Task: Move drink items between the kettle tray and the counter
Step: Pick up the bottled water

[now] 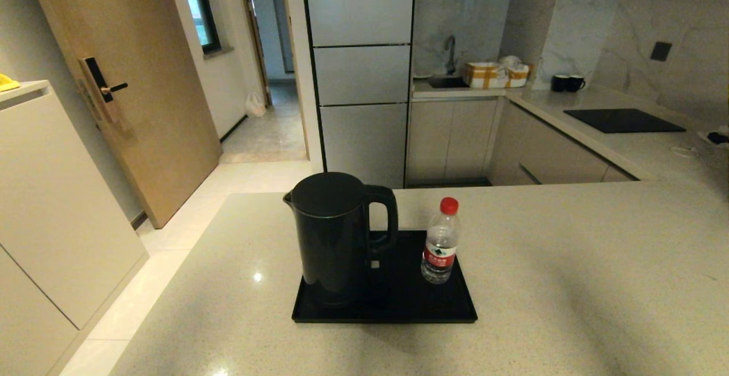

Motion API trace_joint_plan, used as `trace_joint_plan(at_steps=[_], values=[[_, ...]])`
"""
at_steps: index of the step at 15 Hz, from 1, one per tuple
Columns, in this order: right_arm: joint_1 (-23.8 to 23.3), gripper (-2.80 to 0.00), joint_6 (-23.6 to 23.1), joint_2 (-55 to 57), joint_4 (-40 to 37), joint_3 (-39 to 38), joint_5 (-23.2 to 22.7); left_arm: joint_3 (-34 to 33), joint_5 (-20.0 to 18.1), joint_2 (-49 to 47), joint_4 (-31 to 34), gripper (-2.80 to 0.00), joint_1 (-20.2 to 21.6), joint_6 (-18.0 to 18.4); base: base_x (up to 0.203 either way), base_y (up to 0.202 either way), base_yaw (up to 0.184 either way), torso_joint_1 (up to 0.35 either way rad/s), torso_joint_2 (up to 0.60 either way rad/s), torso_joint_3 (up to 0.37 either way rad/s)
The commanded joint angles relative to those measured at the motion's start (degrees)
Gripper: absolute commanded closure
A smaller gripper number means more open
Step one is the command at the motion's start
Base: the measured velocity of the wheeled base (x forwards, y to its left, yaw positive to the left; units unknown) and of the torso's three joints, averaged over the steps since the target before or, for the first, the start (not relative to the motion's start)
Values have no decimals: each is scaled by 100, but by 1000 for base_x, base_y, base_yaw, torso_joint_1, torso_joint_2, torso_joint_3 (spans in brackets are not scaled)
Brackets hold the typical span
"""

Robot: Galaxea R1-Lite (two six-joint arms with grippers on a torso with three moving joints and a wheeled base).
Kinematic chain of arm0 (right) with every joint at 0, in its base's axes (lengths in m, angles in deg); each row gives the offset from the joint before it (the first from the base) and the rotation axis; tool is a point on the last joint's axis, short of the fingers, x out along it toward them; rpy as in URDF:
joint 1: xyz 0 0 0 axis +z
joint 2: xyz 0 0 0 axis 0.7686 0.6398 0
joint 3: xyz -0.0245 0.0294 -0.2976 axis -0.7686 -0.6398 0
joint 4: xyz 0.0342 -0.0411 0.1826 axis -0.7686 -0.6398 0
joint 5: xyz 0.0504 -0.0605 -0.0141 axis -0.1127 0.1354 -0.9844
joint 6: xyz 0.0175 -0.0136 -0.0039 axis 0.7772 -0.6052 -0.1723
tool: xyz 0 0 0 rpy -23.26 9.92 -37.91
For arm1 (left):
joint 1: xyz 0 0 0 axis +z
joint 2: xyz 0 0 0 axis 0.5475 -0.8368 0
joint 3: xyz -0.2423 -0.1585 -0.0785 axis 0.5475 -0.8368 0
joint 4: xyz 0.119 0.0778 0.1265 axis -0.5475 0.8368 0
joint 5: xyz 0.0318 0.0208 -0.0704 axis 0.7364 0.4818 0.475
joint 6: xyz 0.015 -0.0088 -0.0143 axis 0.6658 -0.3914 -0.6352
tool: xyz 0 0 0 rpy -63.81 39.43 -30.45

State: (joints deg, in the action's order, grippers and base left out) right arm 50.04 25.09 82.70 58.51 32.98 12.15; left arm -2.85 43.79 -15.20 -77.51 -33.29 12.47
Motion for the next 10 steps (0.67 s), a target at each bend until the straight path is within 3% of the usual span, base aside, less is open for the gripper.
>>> trace_joint_plan(at_steps=[1, 10], values=[[1, 0, 7, 15, 2, 8, -2, 0, 0, 2, 4, 0, 1, 0, 0, 0, 0, 0, 0, 0], [1, 0, 6, 13, -47, 17, -2, 8, 0, 2, 4, 0, 1, 0, 0, 0, 0, 0, 0, 0]])
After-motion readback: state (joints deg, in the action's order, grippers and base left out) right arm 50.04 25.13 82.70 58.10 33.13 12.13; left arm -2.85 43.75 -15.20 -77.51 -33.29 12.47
